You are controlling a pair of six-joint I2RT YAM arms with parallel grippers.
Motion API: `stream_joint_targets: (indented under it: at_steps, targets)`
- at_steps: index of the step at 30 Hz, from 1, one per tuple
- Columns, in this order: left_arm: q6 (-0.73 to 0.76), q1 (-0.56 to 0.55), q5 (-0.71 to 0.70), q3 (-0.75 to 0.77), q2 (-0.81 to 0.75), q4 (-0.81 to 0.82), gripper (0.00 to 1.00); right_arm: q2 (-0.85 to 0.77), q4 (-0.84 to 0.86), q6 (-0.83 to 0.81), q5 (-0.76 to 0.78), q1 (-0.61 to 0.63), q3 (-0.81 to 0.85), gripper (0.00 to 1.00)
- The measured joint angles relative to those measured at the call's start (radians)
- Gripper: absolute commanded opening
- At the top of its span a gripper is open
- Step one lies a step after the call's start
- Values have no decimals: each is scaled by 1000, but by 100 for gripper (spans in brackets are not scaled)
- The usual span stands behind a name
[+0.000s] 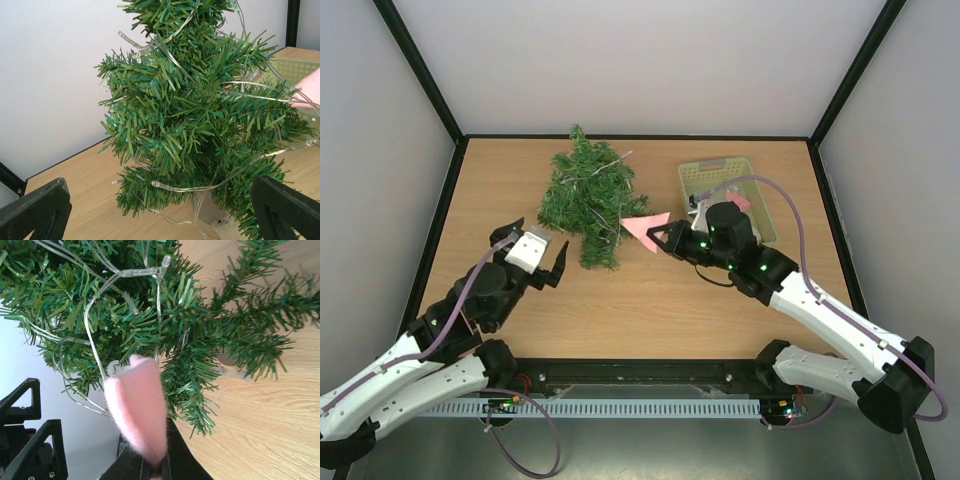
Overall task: Decorate the small christmas tree
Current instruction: Hang the decoration item on the Christmas tree.
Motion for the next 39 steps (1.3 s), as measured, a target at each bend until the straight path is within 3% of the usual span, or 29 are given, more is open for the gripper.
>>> stream_joint_targets:
  at_steps: [9,26,39]
  targets:
    - [3,0,1,-87,-37,23,99,-87,-101,-48,62,0,30,2]
    - [12,0,0,-112,-92,51,99,-22,-126,-46,-181,0,88,2]
    - [12,0,1,-116,-112,51,99,12,-134,-33,-195,-6,93,2]
